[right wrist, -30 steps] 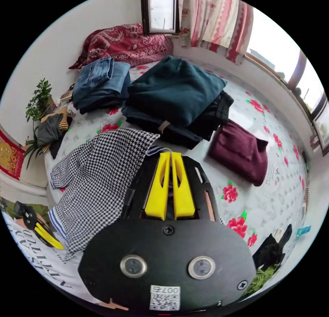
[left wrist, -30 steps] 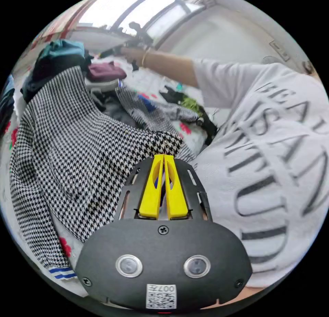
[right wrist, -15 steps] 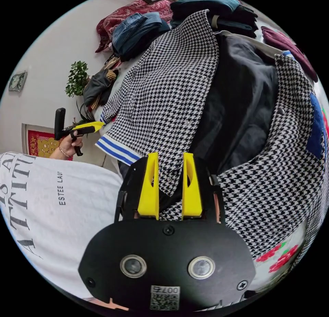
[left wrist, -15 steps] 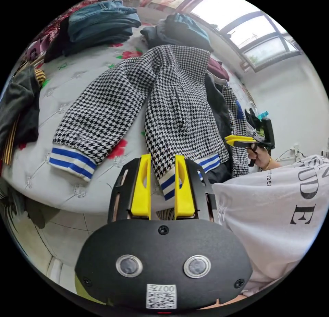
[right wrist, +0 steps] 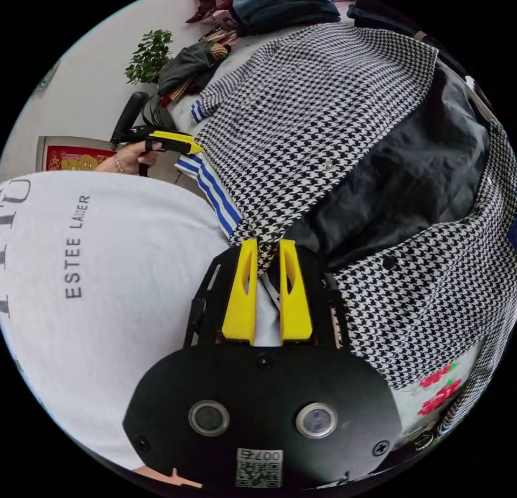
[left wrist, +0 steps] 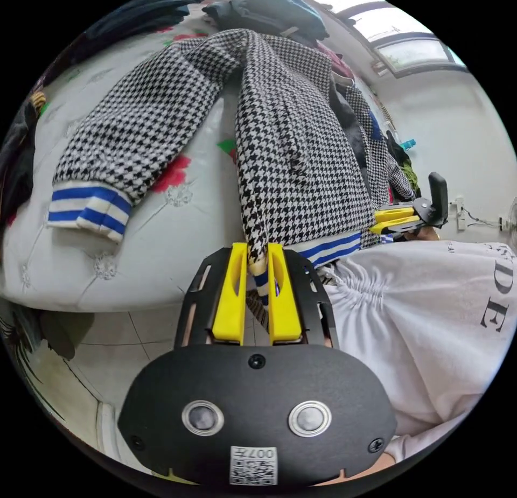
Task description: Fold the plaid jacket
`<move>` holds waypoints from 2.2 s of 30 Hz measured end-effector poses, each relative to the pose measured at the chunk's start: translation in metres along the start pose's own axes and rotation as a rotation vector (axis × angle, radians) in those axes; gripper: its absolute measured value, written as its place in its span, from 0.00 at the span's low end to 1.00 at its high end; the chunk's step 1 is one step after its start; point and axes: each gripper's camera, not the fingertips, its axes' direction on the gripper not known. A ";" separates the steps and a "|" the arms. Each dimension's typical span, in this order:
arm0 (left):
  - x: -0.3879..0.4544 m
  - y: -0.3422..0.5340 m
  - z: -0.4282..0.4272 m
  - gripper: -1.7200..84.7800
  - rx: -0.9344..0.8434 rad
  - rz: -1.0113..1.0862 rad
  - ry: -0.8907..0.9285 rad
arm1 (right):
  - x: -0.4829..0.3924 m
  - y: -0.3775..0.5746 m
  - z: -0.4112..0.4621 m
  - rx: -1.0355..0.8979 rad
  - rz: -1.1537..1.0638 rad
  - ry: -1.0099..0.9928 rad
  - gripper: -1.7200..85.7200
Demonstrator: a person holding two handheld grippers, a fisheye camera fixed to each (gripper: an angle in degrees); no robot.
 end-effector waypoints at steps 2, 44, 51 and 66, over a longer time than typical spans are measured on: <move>-0.003 0.006 0.001 0.12 0.018 -0.035 0.003 | -0.003 0.000 0.018 -0.028 0.001 -0.017 0.09; -0.086 -0.103 -0.057 0.11 0.381 -0.177 -0.702 | 0.127 -0.152 -0.181 0.529 0.430 0.612 0.10; -0.048 -0.081 -0.066 0.08 0.430 -0.029 -0.559 | 0.128 -0.067 -0.163 0.410 0.462 0.603 0.10; 0.183 -0.099 0.116 0.18 -0.154 0.816 0.106 | 0.194 0.016 -0.223 0.510 0.417 0.179 0.08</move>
